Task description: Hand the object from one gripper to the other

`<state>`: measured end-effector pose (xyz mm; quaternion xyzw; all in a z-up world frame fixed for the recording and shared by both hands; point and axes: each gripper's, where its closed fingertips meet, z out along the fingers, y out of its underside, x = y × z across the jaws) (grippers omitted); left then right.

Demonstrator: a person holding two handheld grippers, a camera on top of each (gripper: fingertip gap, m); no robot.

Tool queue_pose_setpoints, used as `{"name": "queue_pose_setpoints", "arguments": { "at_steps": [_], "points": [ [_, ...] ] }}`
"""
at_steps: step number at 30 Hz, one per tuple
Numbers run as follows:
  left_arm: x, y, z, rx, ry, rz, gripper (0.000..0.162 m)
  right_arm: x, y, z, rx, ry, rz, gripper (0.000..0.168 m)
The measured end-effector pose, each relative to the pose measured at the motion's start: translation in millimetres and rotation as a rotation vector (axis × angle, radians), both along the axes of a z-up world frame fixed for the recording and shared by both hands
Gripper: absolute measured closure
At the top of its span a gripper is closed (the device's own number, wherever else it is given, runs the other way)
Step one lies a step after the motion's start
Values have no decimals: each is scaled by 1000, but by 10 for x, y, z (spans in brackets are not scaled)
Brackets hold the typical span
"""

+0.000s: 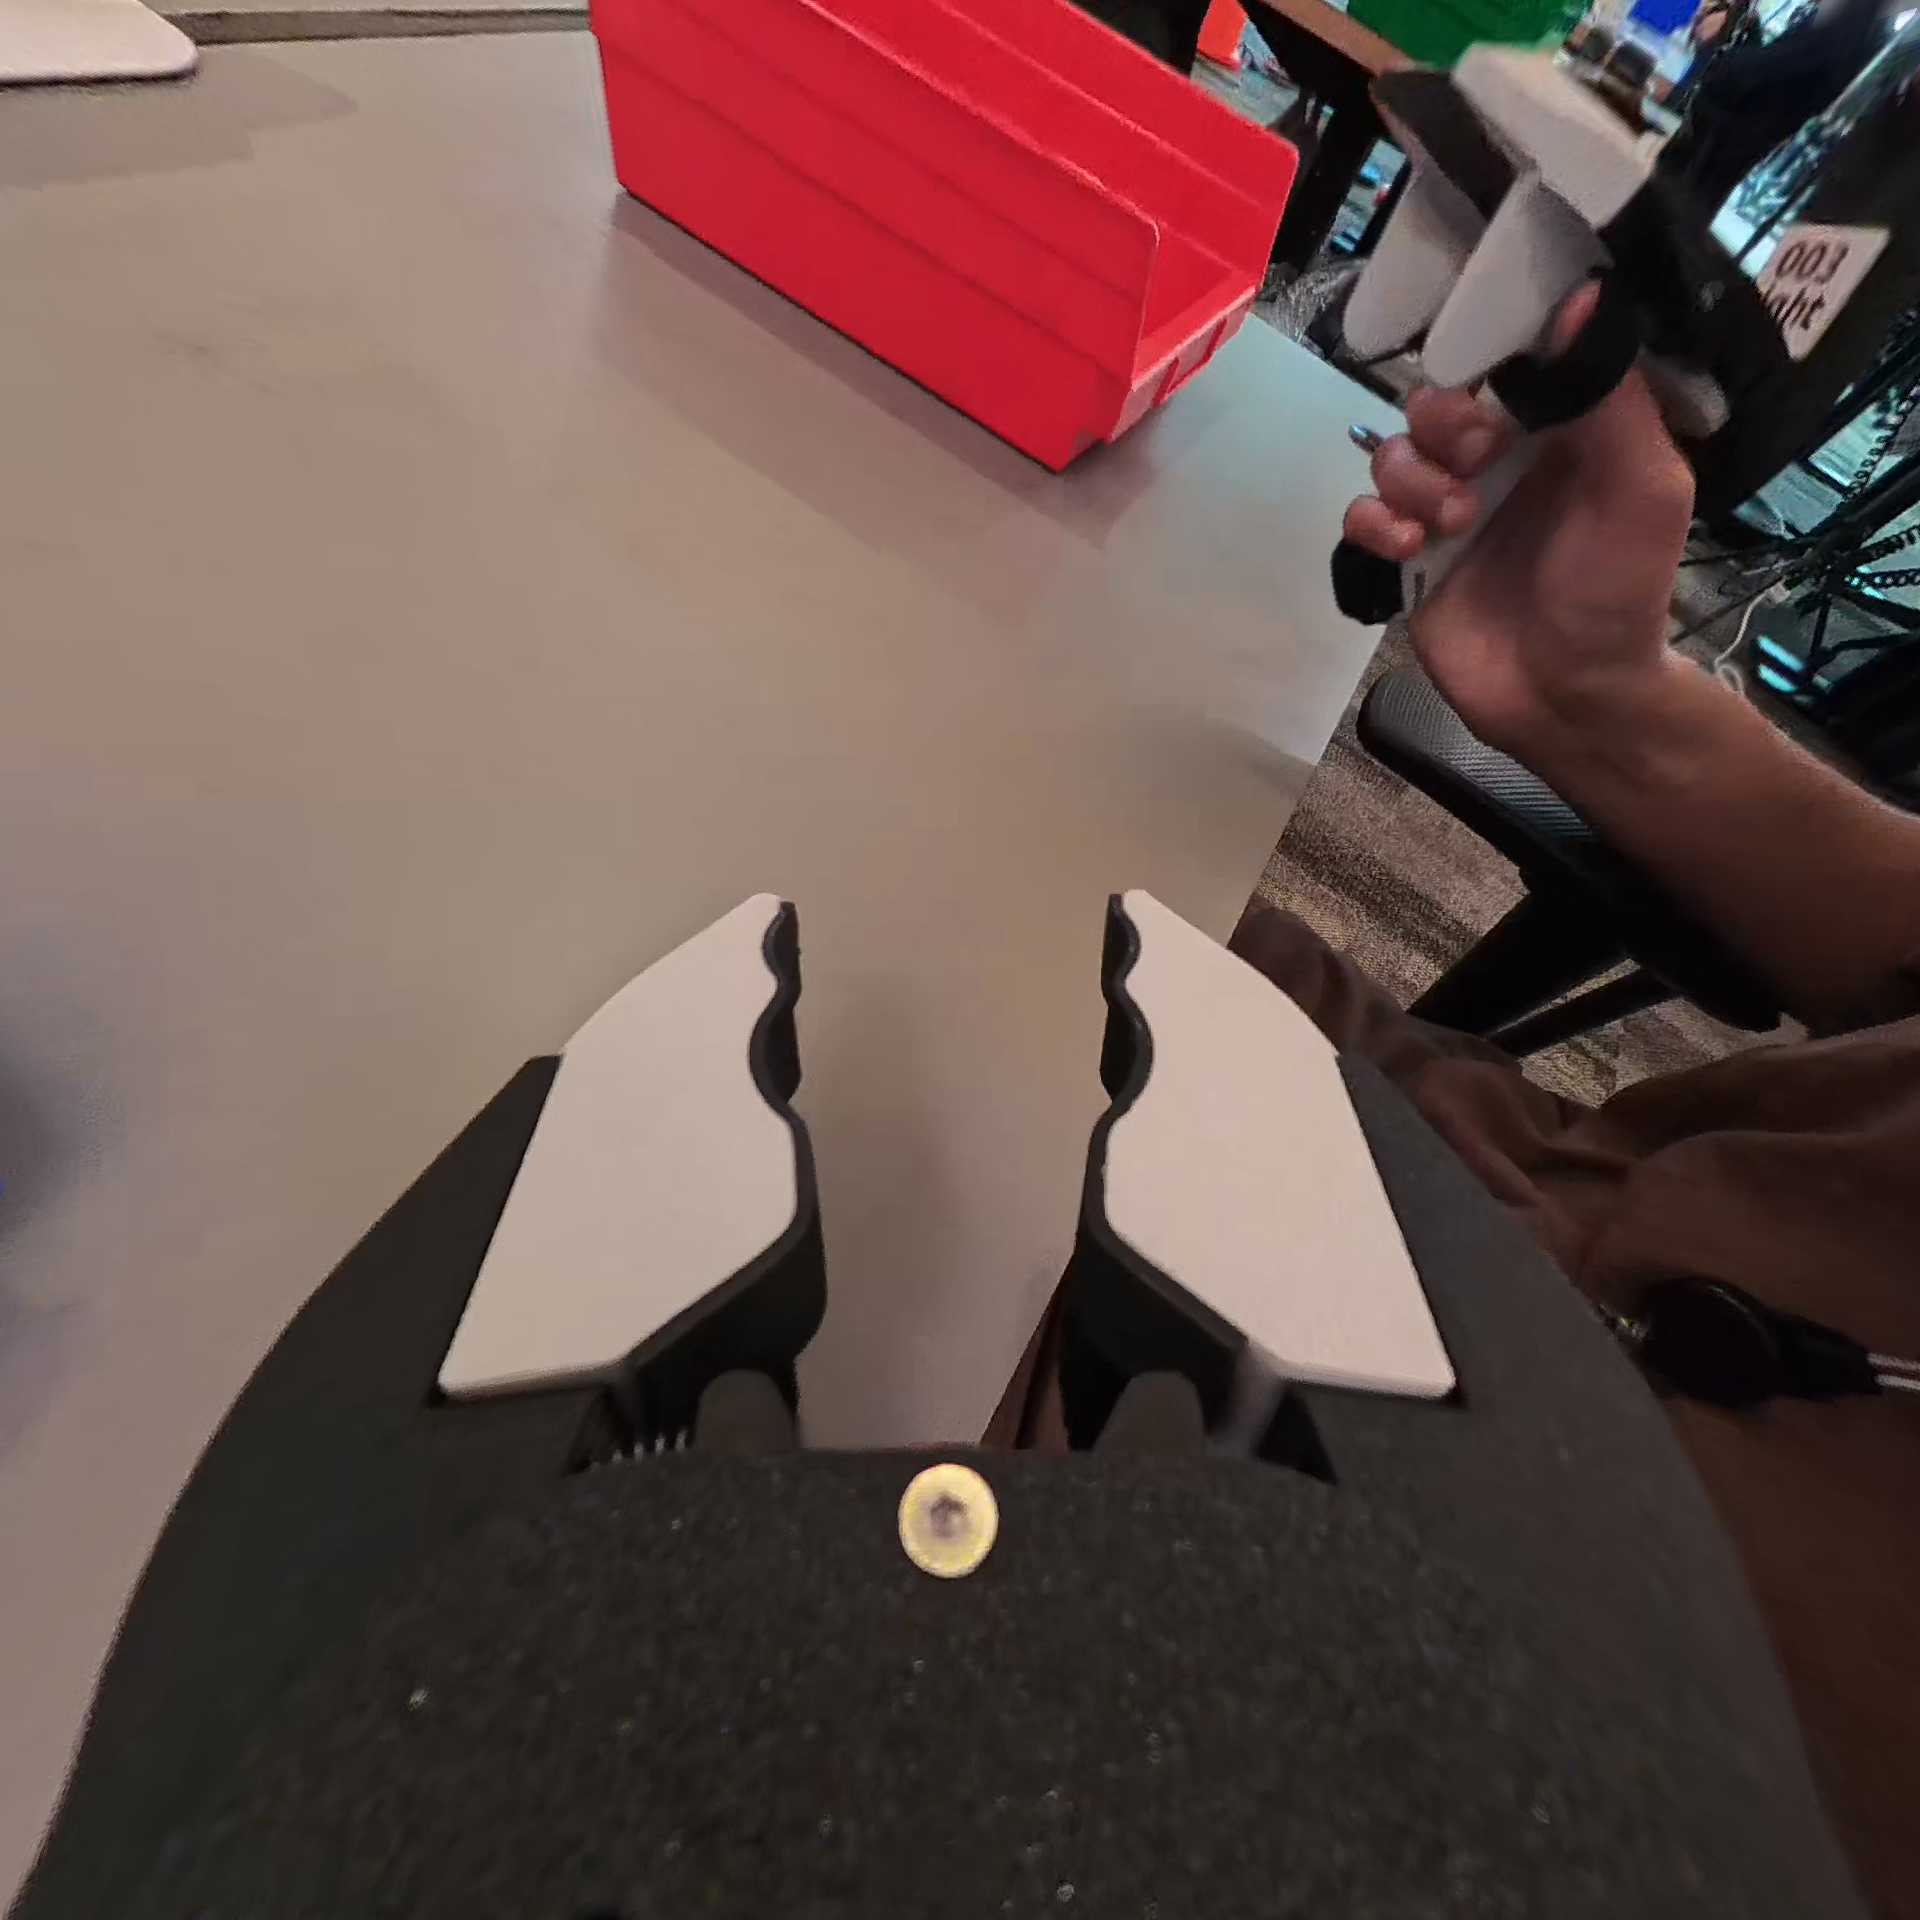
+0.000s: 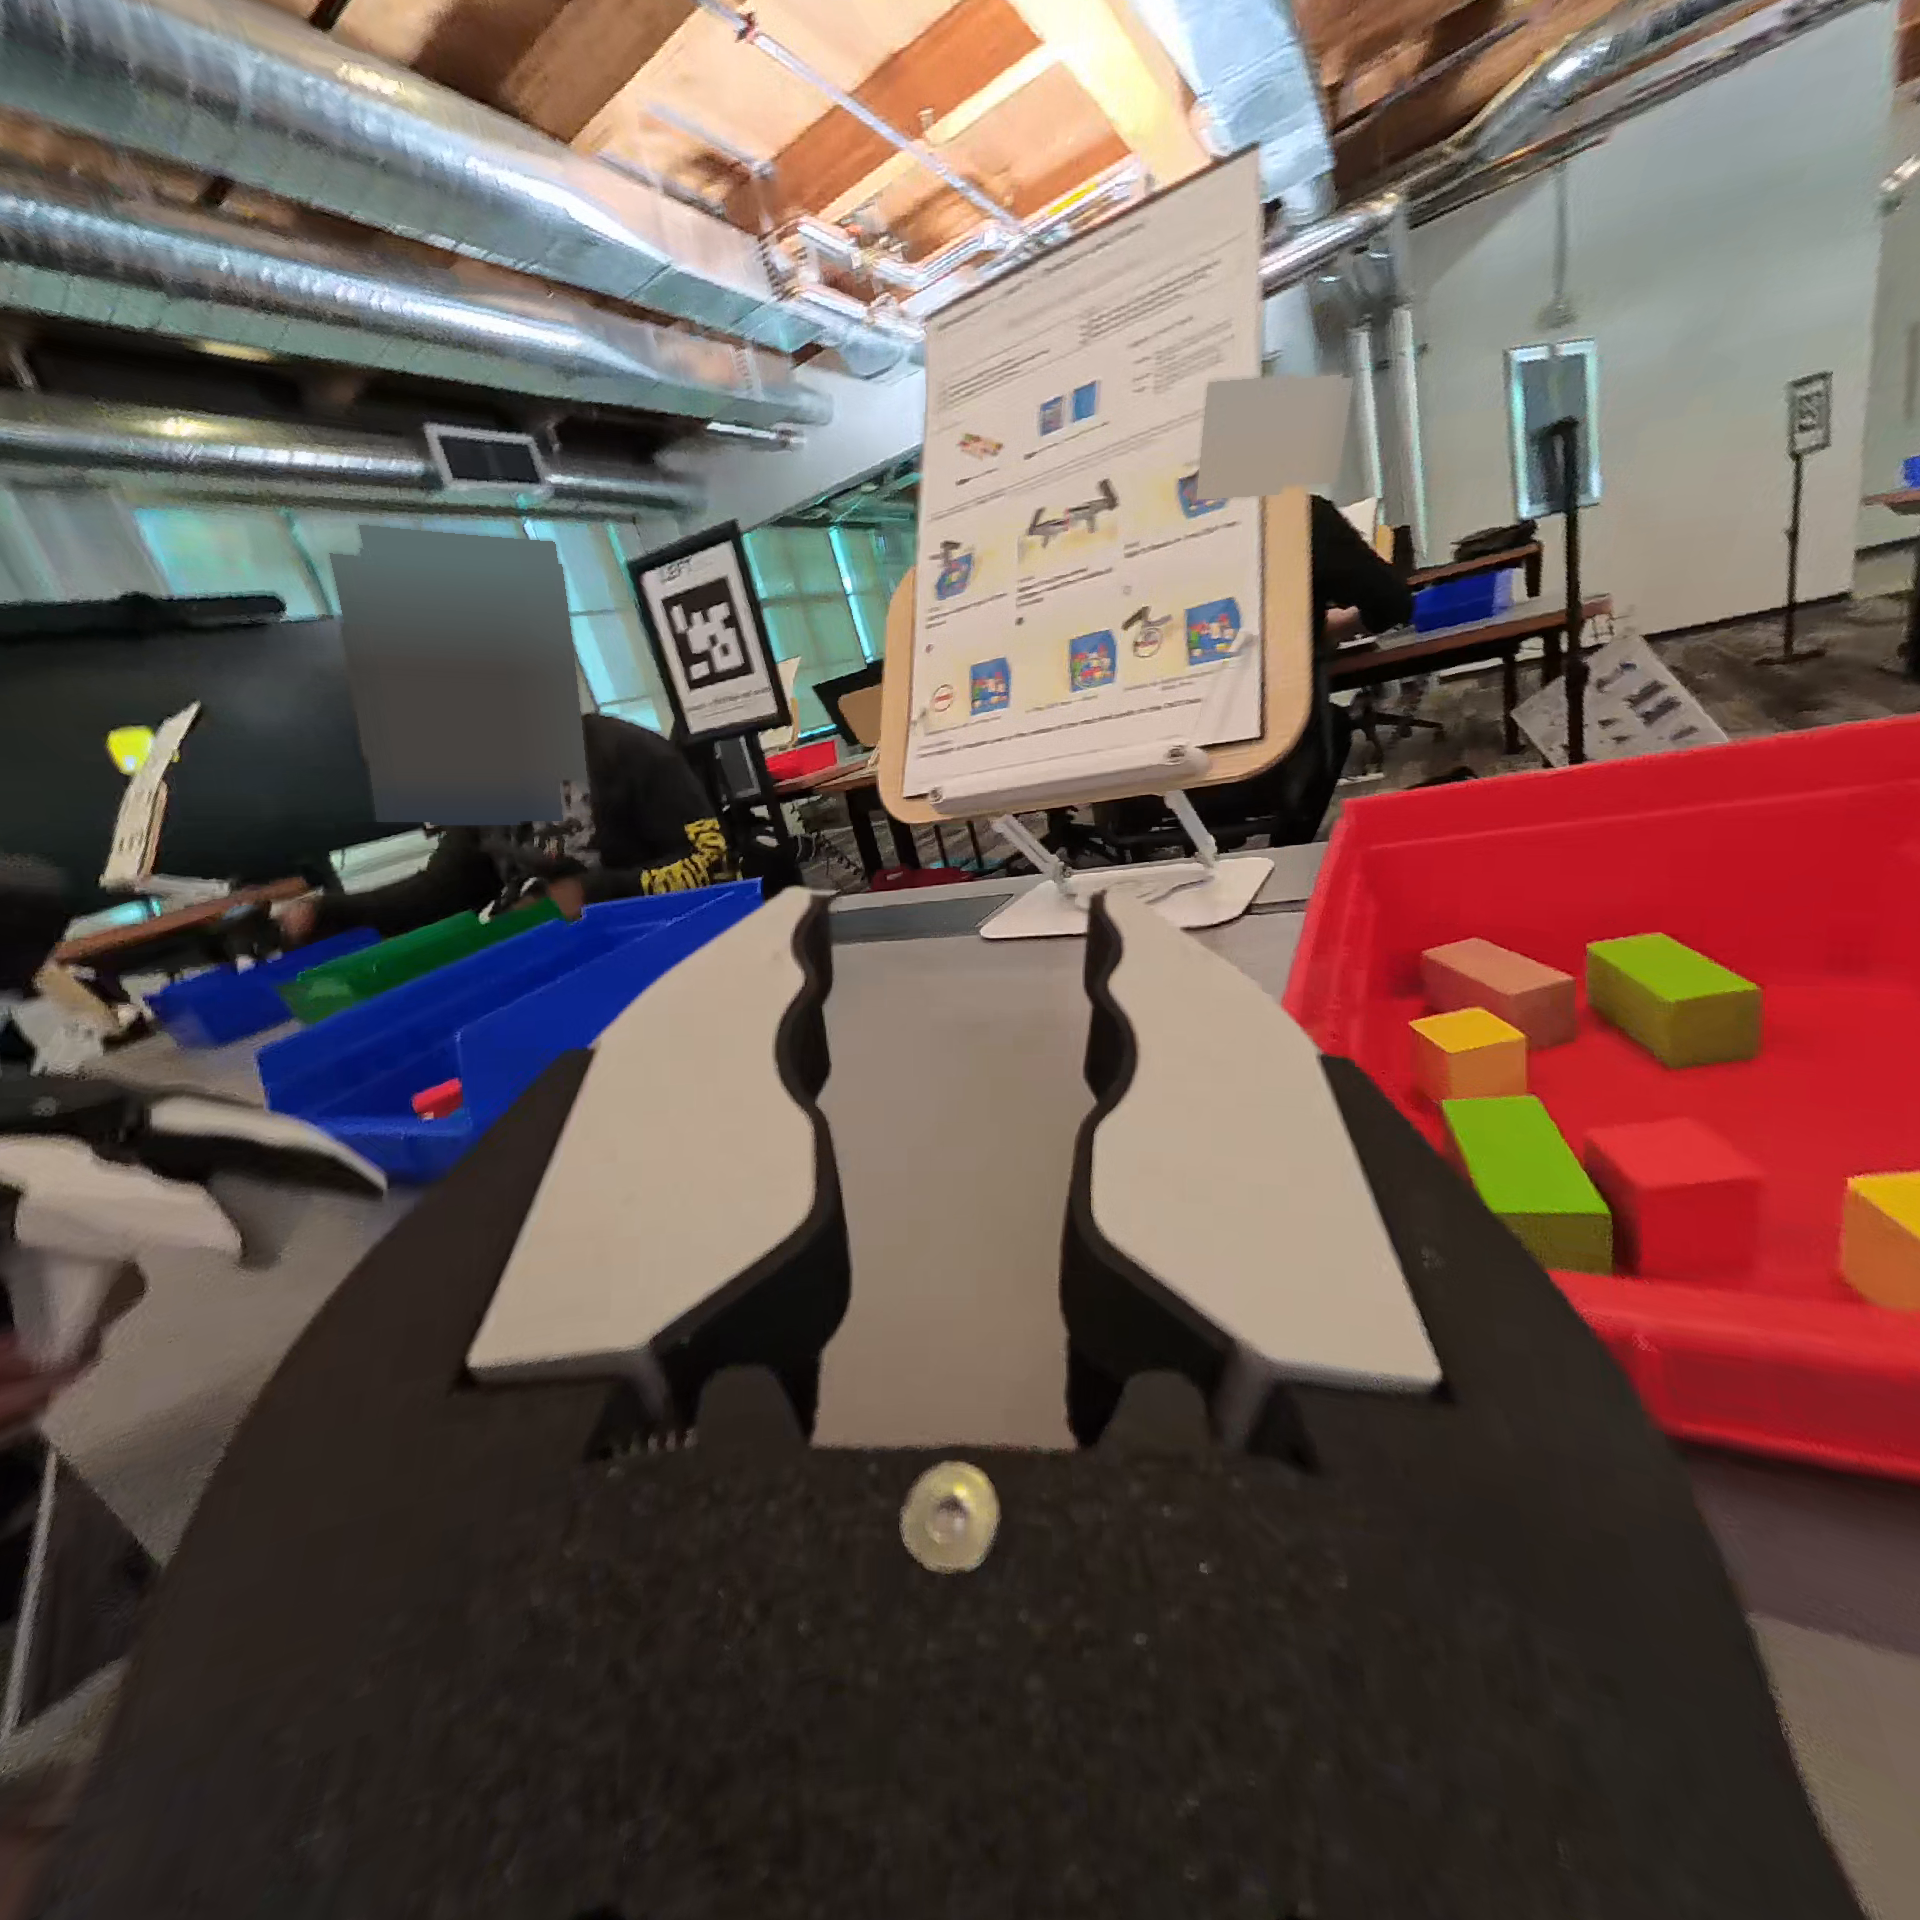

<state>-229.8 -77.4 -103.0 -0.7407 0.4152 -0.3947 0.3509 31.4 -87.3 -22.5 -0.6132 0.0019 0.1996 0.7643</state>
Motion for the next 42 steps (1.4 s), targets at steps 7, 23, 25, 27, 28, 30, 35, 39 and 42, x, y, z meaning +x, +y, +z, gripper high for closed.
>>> {"name": "queue_pose_setpoints", "arguments": {
  "at_steps": [7,23,25,27,28,30,35,39,42],
  "points": [
    [-1068,1012,145,-112,274,389,102,-99,160,-250,-93,-69,46,114],
    [-1669,1755,-577,-376,776,655,93,-295,182,-429,-182,-75,182,107],
    [-1666,1749,-644,-410,789,650,94,-316,173,-426,-180,-84,188,107],
    [-1626,1718,-721,-459,798,620,90,-345,168,-428,-184,-81,203,108],
    [-1625,1721,-751,-468,817,615,86,-358,166,-432,-187,-77,209,108],
    [-1599,1737,-760,-486,830,607,92,-388,162,-446,-195,-69,226,108],
    [-1588,1775,-759,-517,813,592,95,-450,141,-464,-210,-58,265,107],
    [-1652,1824,-661,-508,691,602,95,-439,152,-500,-221,-77,259,108],
    [-1697,1889,-412,-526,445,611,95,-416,189,-543,-231,-87,247,108]
  ]
}}
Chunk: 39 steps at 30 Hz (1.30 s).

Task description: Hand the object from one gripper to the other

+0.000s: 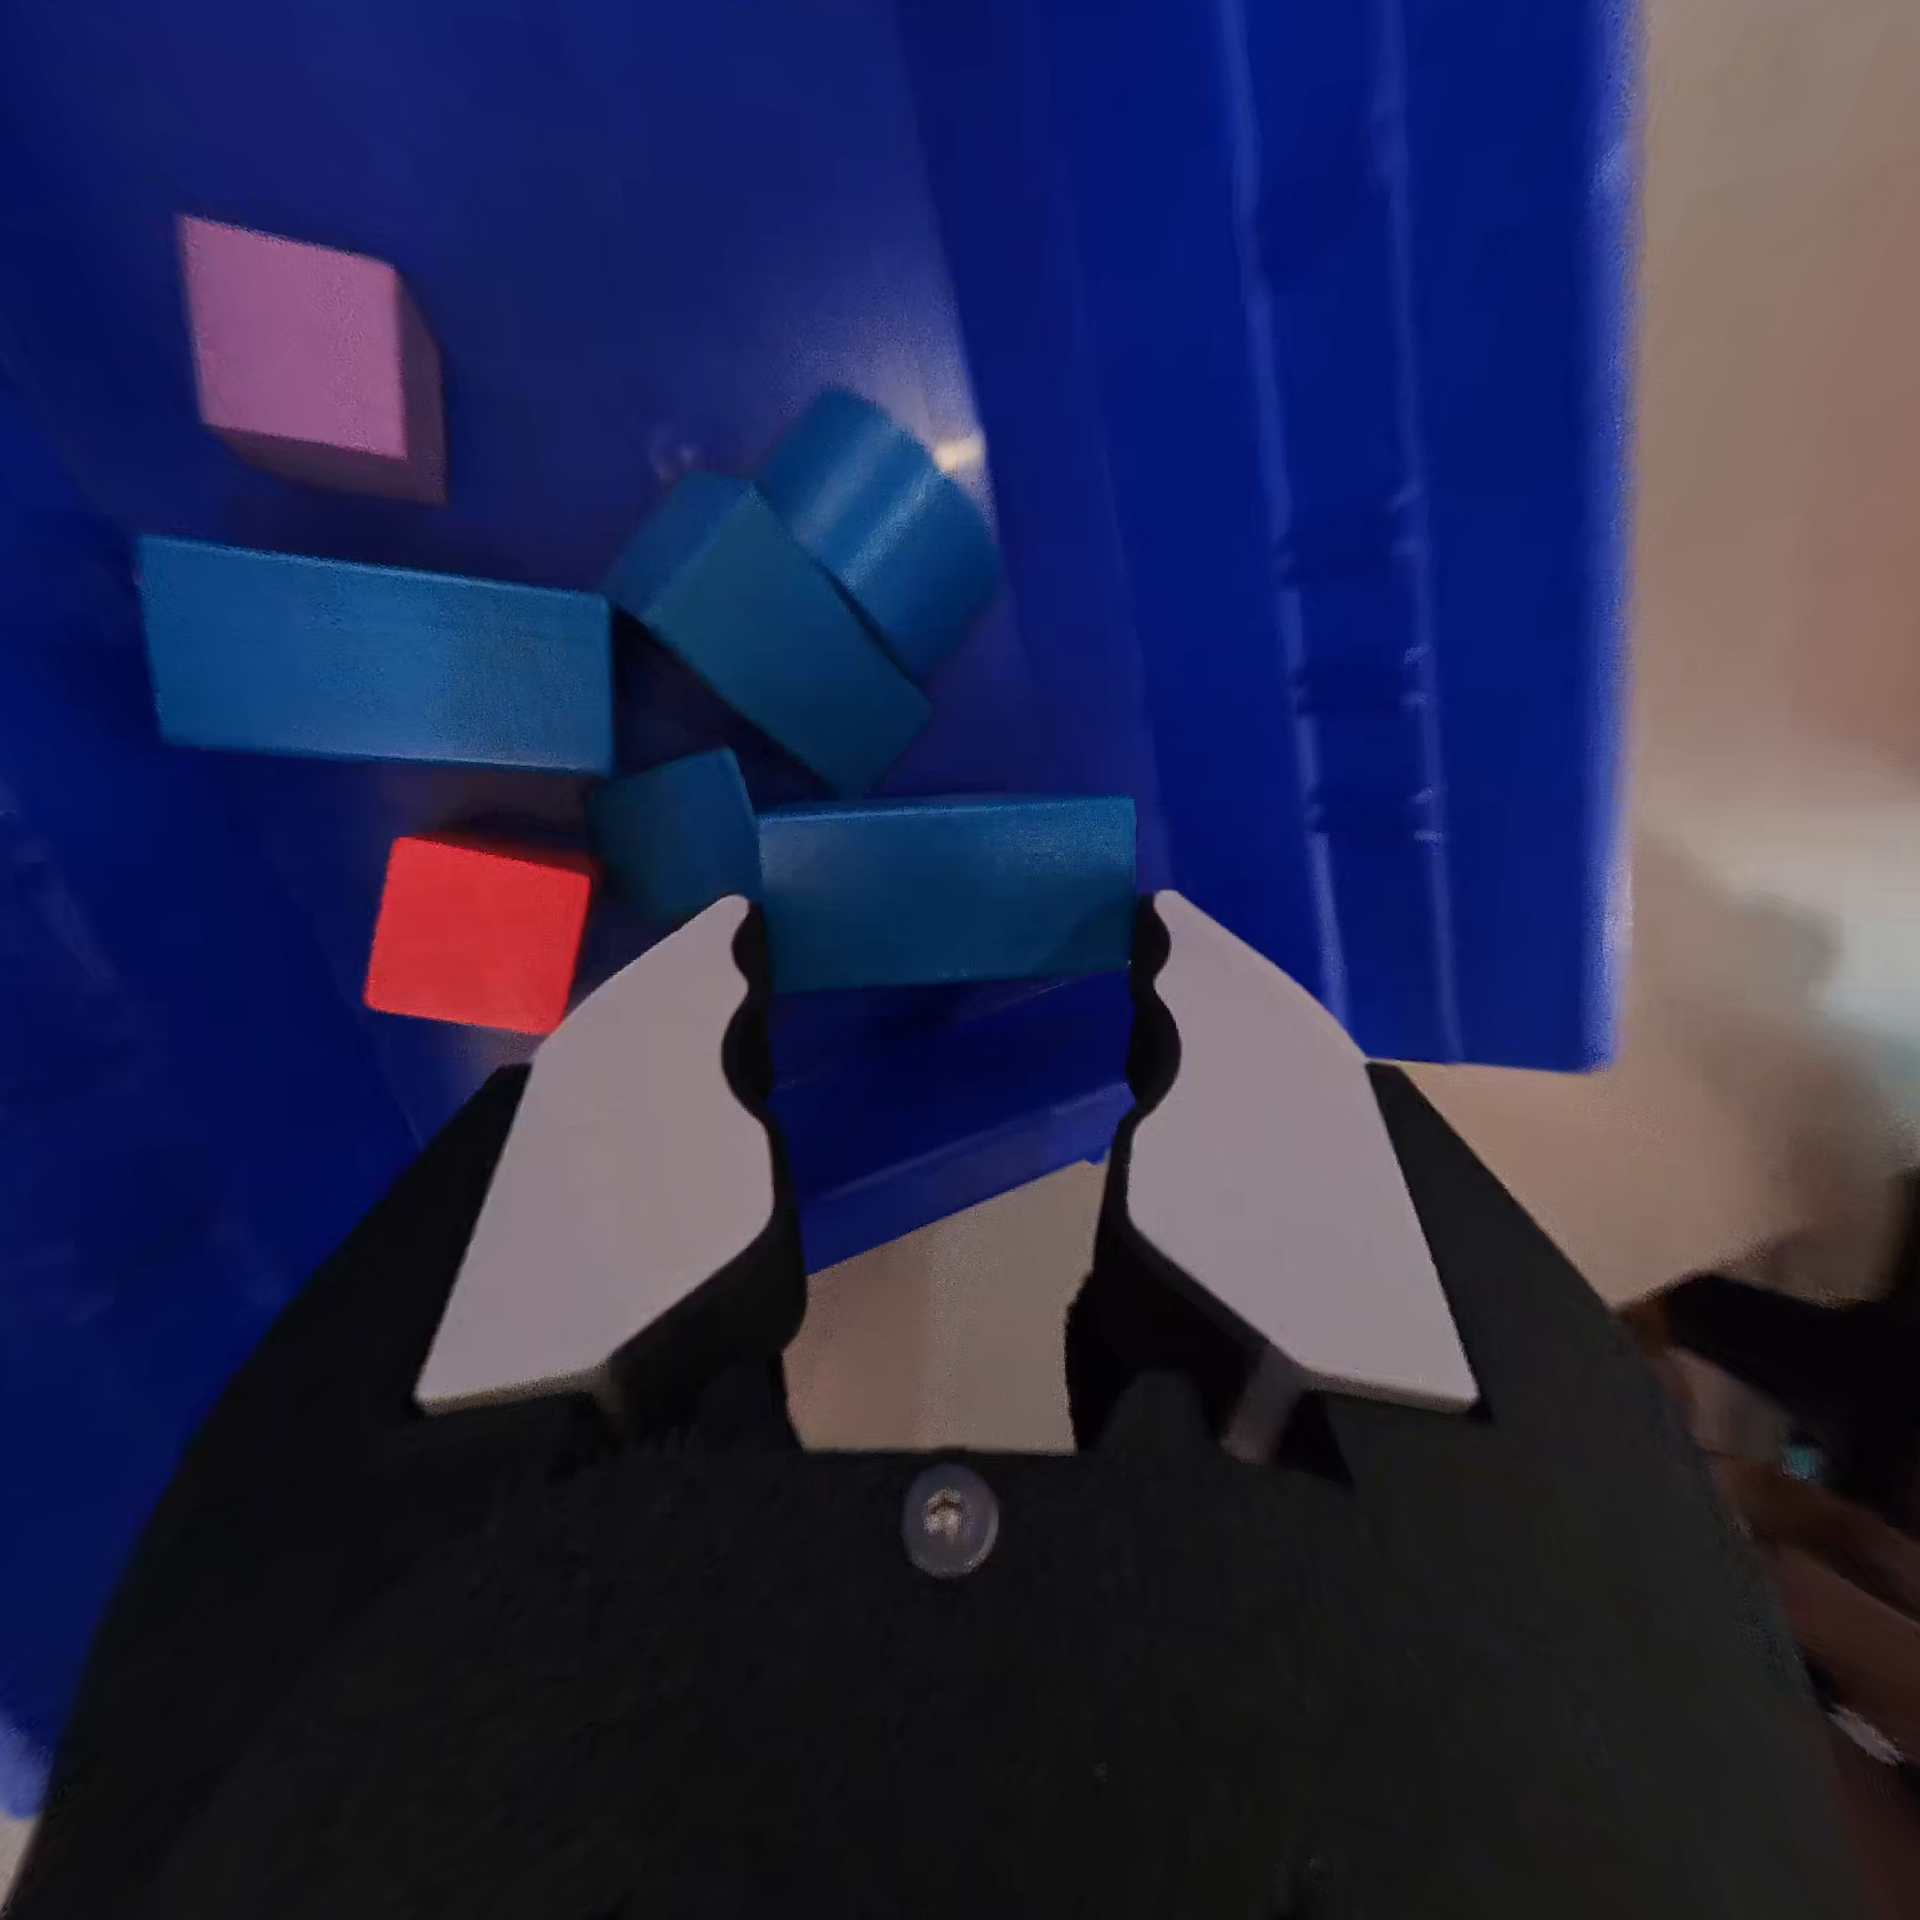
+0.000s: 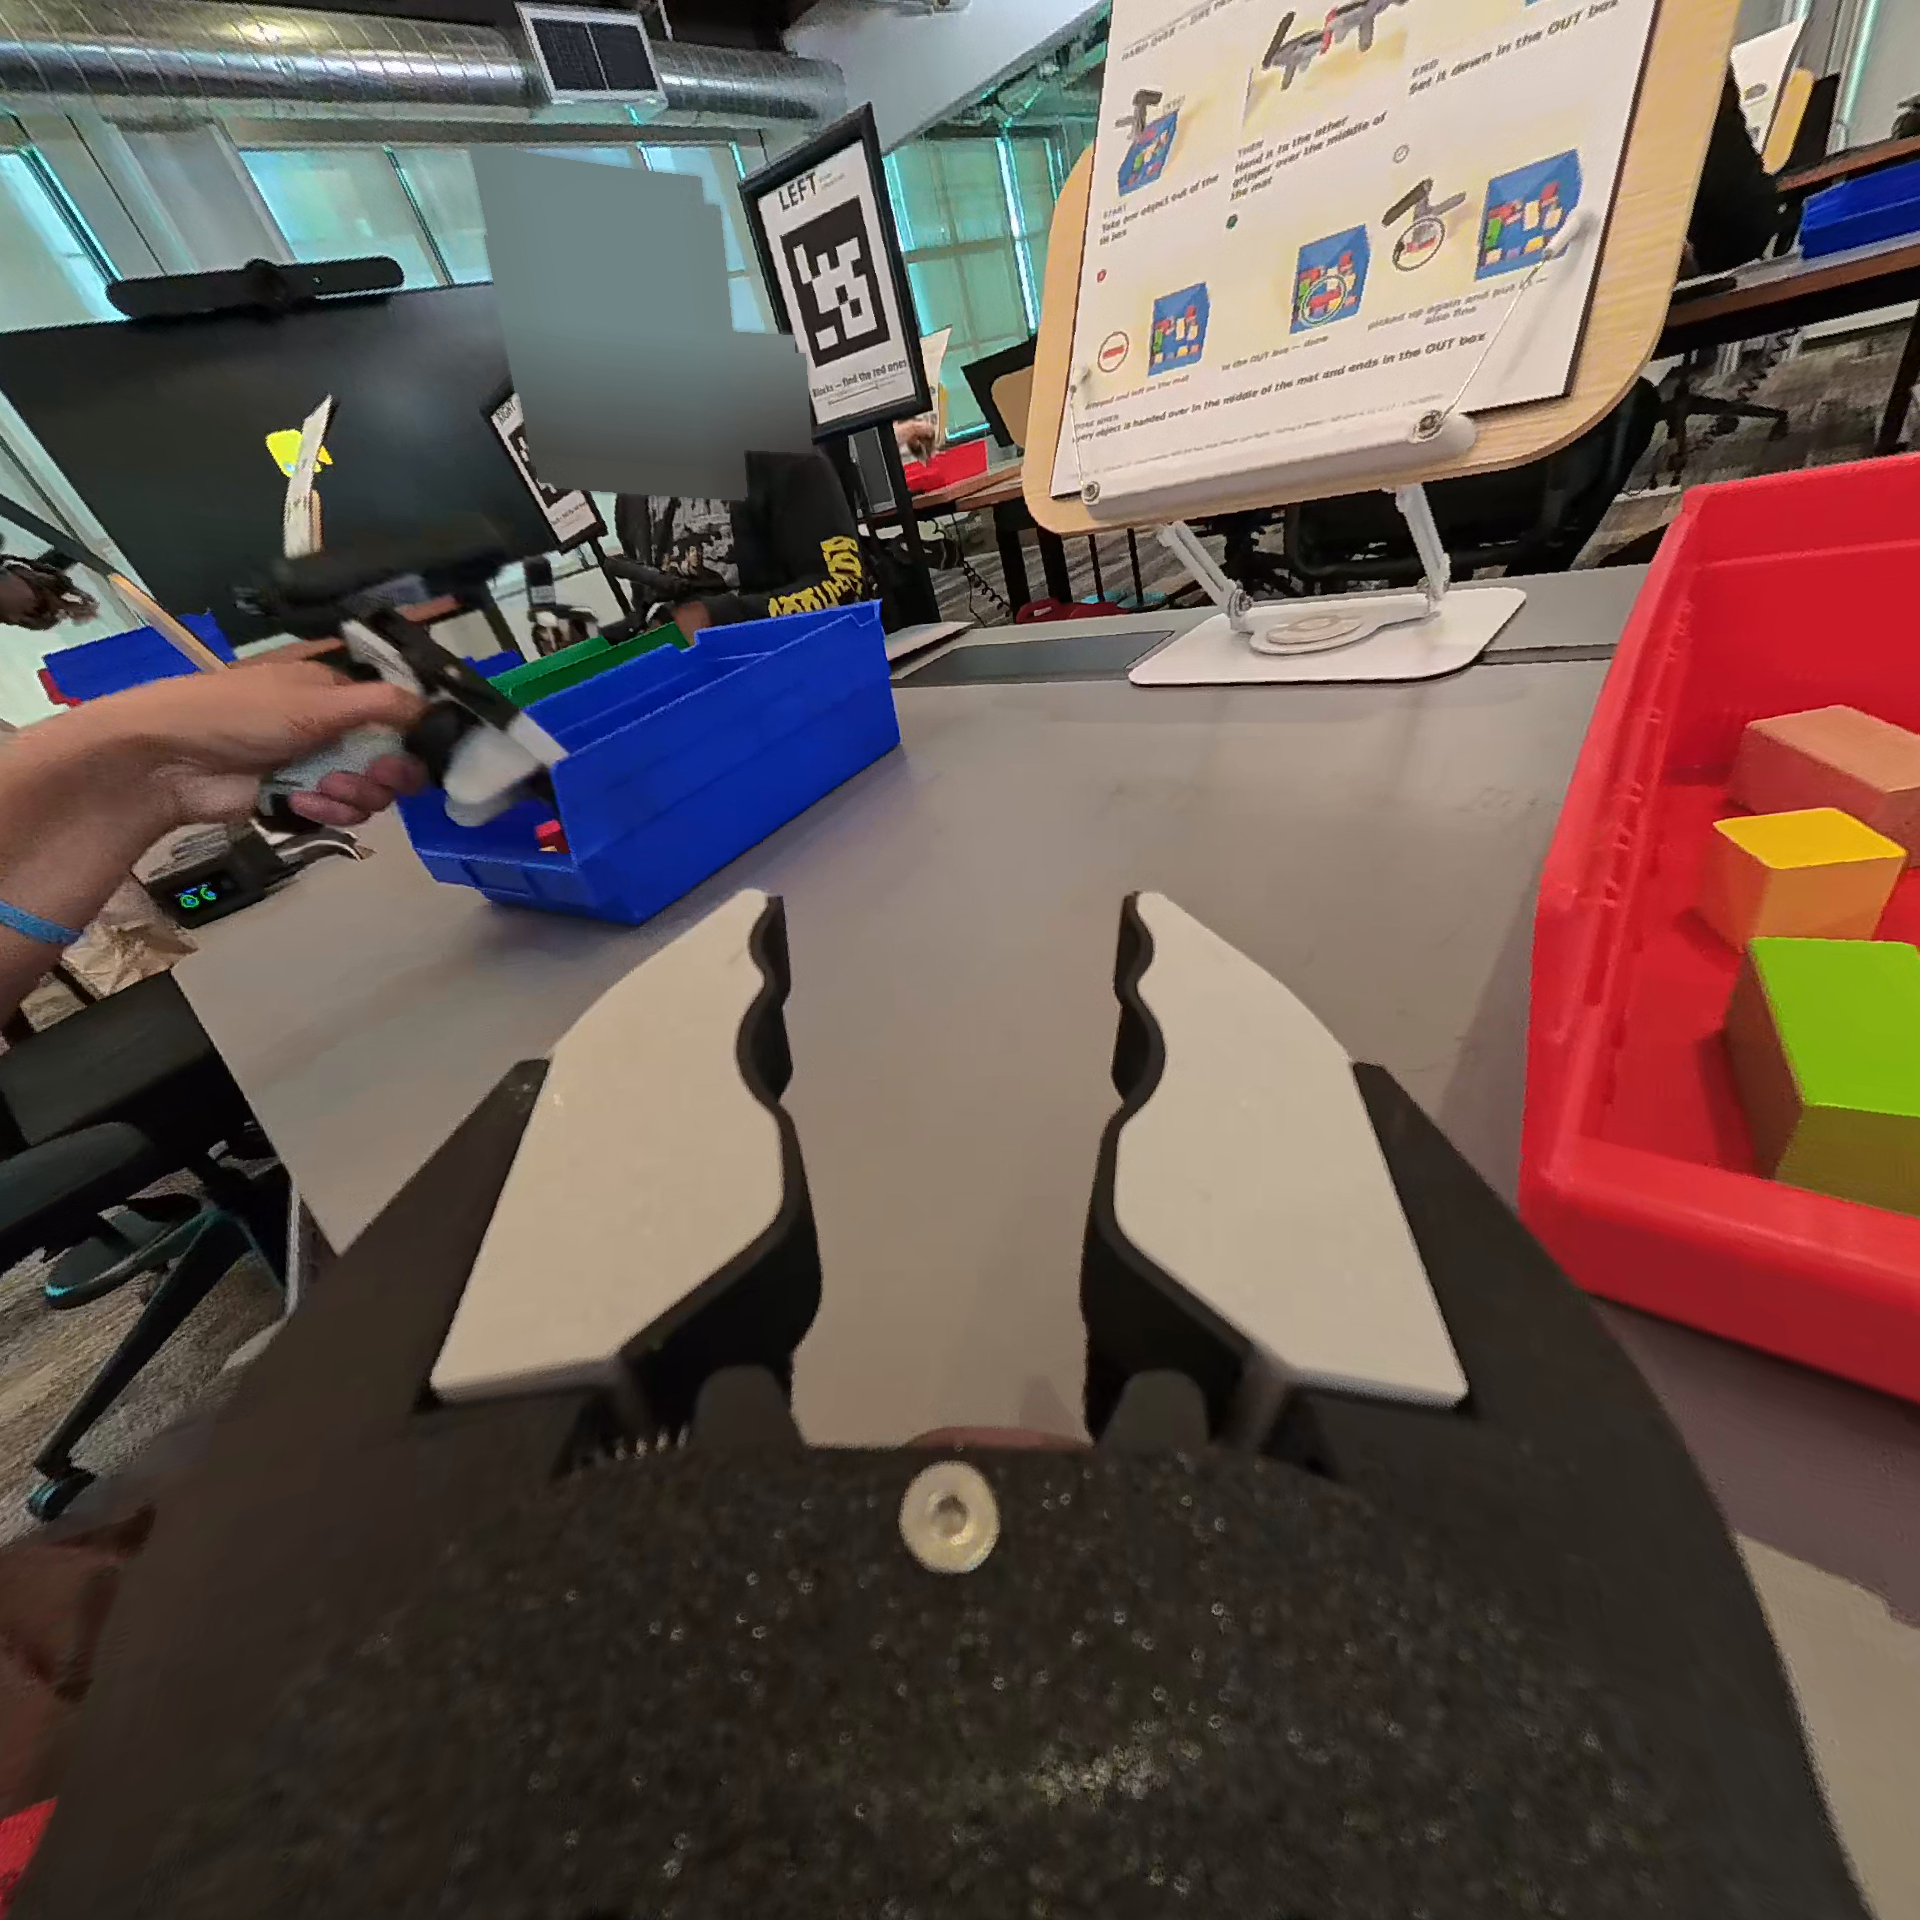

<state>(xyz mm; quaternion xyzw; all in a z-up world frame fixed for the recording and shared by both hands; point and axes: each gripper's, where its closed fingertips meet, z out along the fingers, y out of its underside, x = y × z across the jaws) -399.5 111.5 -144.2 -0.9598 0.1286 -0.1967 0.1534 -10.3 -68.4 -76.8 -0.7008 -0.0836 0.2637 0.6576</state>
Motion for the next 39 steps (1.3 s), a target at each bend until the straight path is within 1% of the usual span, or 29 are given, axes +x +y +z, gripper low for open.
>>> {"name": "queue_pose_setpoints", "arguments": {
  "at_steps": [2,4,7,9,11,12,14,17,20,21,22,23,24,26,27,28,30,32,34,37,38,39],
  "points": [
    [-2,67,254,50,-230,58,96,9,36,-35,-7,-29,-3,108],
    [49,83,513,58,-490,102,96,11,95,-58,-4,-87,-8,109],
    [264,30,959,97,-846,59,96,-117,249,-23,29,-217,38,109],
    [492,-49,1200,81,-1050,18,96,-317,394,59,57,-290,109,108],
    [785,-153,1328,22,-1191,-22,96,-600,553,131,69,-378,212,113],
    [948,-219,1359,-12,-1236,-48,96,-712,663,160,66,-431,234,114],
    [1291,-384,1356,-75,-1262,-118,96,-992,829,282,88,-482,307,111],
    [1707,-643,1386,-180,-1328,-195,96,-1469,897,572,172,-406,458,104],
    [1980,-874,1395,-264,-1358,-247,96,-1774,951,667,206,-373,535,102],
    [2044,-938,1392,-283,-1360,-261,96,-1841,945,676,216,-361,558,107],
    [2091,-989,1388,-305,-1365,-269,96,-1883,913,669,226,-360,588,129],
    [2108,-1004,1390,-316,-1379,-257,96,-1881,905,669,227,-359,587,134],
    [2105,-1014,1394,-318,-1396,-247,96,-1876,891,665,229,-366,588,135],
    [2065,-1111,1427,-284,-1425,-302,98,-1853,817,725,256,-341,594,135],
    [2031,-1183,1421,-247,-1420,-341,94,-1825,790,757,273,-336,591,135],
    [1996,-1253,1396,-196,-1401,-365,83,-1782,776,770,276,-349,588,135],
    [1930,-1438,1325,-108,-1359,-391,82,-1607,802,852,277,-390,537,135],
    [1878,-1705,1226,-45,-1330,-431,86,-1303,851,1103,307,-385,442,135],
    [1858,-1909,993,44,-1218,-466,91,-857,933,1407,307,-383,306,135],
    [1835,-1931,661,179,-1011,-470,98,31,1092,1786,224,-339,40,135],
    [1832,-1895,631,199,-986,-462,100,330,1142,1828,161,-308,-38,135],
    [1833,-1873,640,203,-995,-458,100,627,1199,1799,68,-270,-116,135]
  ]
}}
